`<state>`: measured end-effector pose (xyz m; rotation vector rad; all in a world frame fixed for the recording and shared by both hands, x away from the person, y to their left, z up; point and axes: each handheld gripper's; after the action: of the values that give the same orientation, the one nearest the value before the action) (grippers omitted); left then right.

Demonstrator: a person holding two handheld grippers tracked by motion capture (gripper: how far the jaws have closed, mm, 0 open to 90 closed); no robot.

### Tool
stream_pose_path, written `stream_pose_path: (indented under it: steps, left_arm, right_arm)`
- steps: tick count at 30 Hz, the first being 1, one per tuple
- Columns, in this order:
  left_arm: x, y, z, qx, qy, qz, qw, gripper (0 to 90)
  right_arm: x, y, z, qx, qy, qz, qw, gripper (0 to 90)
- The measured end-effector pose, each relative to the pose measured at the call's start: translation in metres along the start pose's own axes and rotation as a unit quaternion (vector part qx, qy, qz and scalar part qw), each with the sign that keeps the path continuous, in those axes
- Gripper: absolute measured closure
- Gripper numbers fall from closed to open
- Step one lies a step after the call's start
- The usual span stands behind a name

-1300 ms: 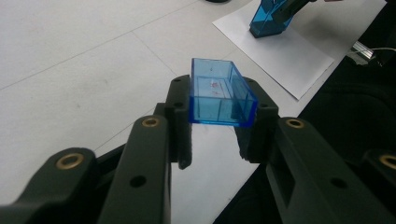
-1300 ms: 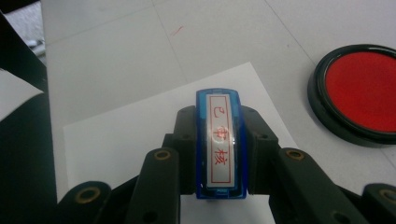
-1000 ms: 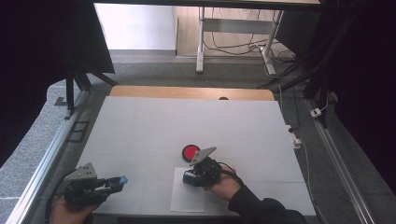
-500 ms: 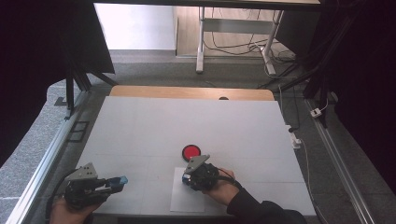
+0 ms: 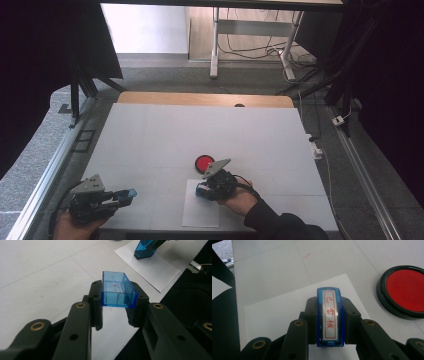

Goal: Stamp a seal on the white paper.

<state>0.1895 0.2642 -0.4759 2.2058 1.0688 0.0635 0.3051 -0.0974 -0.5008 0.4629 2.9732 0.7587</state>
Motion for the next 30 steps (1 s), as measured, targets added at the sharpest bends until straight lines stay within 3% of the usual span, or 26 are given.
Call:
stream_pose_path:
  steps: [20,30]
  left_arm:
    - [0.000,0.000,0.000,-0.001,0.000,0.001,1.0000,68.1]
    - [0.001,0.000,0.000,-0.002,-0.002,-0.002,1.0000,68.1]
  right_arm:
    - [0.001,0.003,-0.001,0.005,-0.004,-0.007,1.0000,70.7]
    - [0.001,0.005,-0.015,-0.025,-0.004,-0.008,0.9997,70.7]
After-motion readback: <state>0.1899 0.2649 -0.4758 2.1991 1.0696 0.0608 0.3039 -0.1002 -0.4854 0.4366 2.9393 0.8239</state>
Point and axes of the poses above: each handheld gripper's, and its own axes: z roughly forward along the jaws, y roughly out of its top, x roughly to its left, and after that the axes turned 10 degrees about x, right-handed
